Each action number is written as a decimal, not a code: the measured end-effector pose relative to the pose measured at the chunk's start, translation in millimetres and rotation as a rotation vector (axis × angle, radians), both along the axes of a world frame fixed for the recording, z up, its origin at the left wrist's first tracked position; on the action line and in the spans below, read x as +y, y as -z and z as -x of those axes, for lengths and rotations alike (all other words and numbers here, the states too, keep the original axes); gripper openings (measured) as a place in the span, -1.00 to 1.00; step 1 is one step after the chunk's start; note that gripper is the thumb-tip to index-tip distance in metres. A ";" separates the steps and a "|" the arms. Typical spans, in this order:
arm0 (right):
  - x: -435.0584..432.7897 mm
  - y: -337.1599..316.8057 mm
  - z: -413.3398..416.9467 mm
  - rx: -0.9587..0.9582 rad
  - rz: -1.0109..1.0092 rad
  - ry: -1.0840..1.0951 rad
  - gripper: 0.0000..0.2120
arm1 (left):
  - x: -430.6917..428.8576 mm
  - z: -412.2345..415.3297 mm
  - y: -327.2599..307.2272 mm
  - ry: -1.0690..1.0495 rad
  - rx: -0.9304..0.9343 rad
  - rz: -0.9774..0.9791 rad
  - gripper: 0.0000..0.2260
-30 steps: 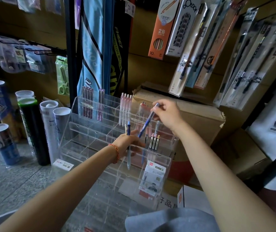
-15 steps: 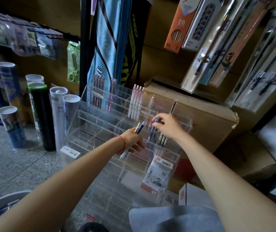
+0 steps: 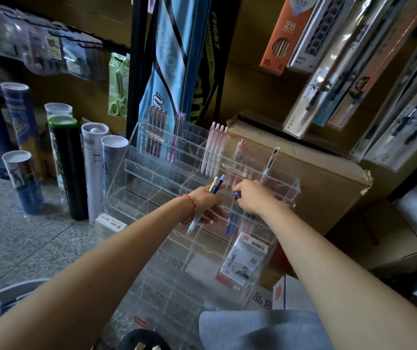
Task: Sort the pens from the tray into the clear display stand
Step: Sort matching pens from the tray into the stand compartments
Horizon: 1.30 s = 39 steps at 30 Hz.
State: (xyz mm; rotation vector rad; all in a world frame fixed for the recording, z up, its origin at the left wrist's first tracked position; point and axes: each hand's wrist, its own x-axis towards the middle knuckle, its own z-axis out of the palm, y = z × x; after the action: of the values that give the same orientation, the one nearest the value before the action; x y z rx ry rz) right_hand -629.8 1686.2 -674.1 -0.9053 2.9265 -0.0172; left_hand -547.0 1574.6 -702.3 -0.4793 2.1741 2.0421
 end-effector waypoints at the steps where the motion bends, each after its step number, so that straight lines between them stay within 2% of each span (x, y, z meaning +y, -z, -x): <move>1: -0.6 -1.0 0.0 -0.021 -0.012 0.003 -0.63 | 1.0 -1.4 -0.5 -0.009 0.018 0.017 -0.50; 2: -0.4 -4.4 -0.5 -0.051 0.013 0.006 -0.60 | 2.6 -2.6 -1.1 -0.037 0.052 0.048 -0.52; 4: 2.7 -18.1 -1.2 -0.090 0.201 0.001 -0.56 | 5.4 -2.9 -1.1 -0.146 0.143 0.100 -0.61; 6: 7.5 -37.1 -6.5 -0.172 0.468 -0.020 -0.62 | 8.7 -1.2 -2.7 -0.224 0.188 0.082 -0.71; 8: 10.4 -53.8 -18.5 -0.350 0.651 -0.063 -0.72 | 12.5 -1.2 -6.0 -0.228 0.184 0.028 -0.79; 10: 7.8 -61.5 -32.0 -0.476 0.698 -0.113 -0.78 | 17.1 -2.3 -8.4 -0.200 0.163 -0.004 -0.85; 13: 1.2 -57.5 -39.7 -0.458 0.699 -0.118 -0.83 | 22.7 -1.6 -10.4 -0.188 0.167 -0.011 -0.80; 19: 10.5 -48.0 -22.9 -0.474 0.940 0.103 -0.88 | 18.8 -4.7 -20.1 -0.232 0.269 -0.040 -0.83; 24: 9.4 -44.4 -22.3 -0.542 1.008 0.111 -0.91 | 20.4 -5.0 -15.8 -0.308 0.407 0.247 -0.82; 29: 6.7 -42.6 -20.7 -0.480 1.027 0.116 -0.83 | 30.5 0.7 -16.0 -0.411 0.481 0.322 -0.91; 31: 7.9 -44.9 -15.6 -0.415 1.061 0.143 -0.82 | 32.4 2.3 -15.4 -0.362 0.467 0.495 -0.82; 35: 17.8 -57.6 -3.8 -0.158 1.150 0.163 -0.86 | 27.1 2.6 -0.2 -0.095 0.289 1.111 -0.65; 39: 28.5 -56.6 2.8 0.016 1.102 0.080 -0.84 | 22.5 3.0 11.9 0.088 0.194 1.254 -0.49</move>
State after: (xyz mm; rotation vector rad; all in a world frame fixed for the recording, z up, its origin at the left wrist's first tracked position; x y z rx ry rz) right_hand -632.6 1714.7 -617.5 -0.8069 2.8150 -1.7271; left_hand -549.9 1597.1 -714.2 -0.2391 3.2661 0.4448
